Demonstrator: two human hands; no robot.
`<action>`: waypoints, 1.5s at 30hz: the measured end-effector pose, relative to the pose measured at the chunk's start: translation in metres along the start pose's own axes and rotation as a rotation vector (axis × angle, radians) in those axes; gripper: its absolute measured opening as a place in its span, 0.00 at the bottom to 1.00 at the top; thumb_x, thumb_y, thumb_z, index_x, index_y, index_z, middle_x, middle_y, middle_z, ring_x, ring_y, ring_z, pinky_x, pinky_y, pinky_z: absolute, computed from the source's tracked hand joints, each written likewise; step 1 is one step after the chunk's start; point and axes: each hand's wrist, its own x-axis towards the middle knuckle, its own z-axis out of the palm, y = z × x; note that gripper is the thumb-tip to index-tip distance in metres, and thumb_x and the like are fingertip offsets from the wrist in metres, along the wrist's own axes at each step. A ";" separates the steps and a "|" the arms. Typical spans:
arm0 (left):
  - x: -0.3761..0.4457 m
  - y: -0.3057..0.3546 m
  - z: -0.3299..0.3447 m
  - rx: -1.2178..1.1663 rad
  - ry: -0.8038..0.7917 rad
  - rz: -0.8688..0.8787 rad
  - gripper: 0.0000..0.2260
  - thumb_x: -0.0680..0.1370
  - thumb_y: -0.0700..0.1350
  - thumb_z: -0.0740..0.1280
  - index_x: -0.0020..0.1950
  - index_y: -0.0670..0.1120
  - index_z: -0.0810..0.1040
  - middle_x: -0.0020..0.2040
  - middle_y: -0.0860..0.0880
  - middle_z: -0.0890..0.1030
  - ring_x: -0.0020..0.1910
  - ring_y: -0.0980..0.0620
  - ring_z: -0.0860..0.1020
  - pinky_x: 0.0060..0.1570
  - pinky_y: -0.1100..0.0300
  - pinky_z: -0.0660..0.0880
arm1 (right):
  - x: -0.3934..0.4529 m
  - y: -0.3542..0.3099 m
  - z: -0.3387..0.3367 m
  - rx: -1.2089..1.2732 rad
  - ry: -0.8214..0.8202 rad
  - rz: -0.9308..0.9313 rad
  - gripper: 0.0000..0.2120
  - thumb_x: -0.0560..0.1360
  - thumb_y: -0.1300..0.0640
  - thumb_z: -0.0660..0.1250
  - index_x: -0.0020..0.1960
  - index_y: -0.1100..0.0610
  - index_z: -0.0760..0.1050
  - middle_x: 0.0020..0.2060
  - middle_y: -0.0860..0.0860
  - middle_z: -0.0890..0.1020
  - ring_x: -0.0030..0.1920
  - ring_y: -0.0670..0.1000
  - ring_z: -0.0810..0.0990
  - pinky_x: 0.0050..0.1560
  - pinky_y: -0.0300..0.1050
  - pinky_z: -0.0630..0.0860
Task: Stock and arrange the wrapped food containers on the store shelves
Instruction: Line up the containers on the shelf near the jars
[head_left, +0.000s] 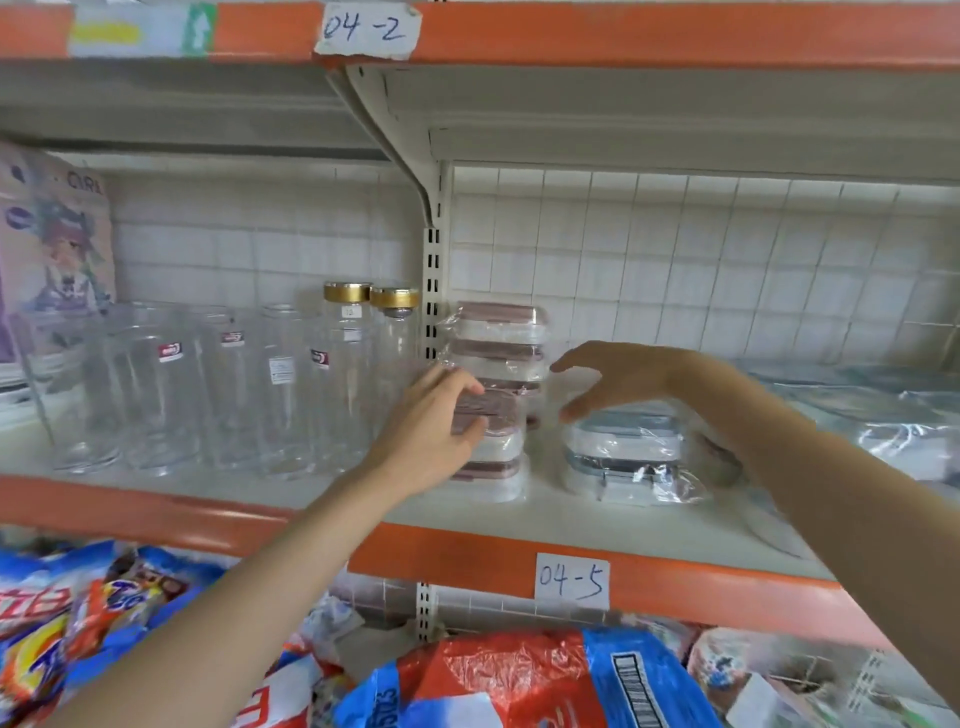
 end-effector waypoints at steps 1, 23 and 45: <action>0.003 0.007 0.007 0.010 -0.010 0.039 0.13 0.77 0.46 0.66 0.61 0.47 0.74 0.60 0.53 0.72 0.59 0.58 0.70 0.56 0.67 0.62 | -0.007 0.013 -0.001 -0.026 -0.011 0.038 0.37 0.69 0.40 0.70 0.73 0.44 0.59 0.73 0.46 0.60 0.72 0.51 0.60 0.70 0.48 0.55; 0.046 0.068 0.080 0.271 -0.171 0.220 0.13 0.78 0.49 0.64 0.59 0.46 0.78 0.58 0.51 0.77 0.58 0.50 0.75 0.49 0.65 0.69 | 0.016 0.073 0.013 -0.354 0.108 0.198 0.29 0.76 0.42 0.62 0.73 0.54 0.61 0.69 0.53 0.68 0.67 0.57 0.69 0.65 0.55 0.68; 0.063 0.160 0.097 -0.582 -0.330 -0.010 0.26 0.67 0.53 0.75 0.62 0.57 0.71 0.57 0.61 0.70 0.50 0.69 0.70 0.43 0.72 0.67 | -0.118 0.162 -0.045 -0.062 0.305 0.412 0.19 0.81 0.60 0.54 0.71 0.53 0.67 0.69 0.52 0.70 0.67 0.55 0.69 0.64 0.44 0.64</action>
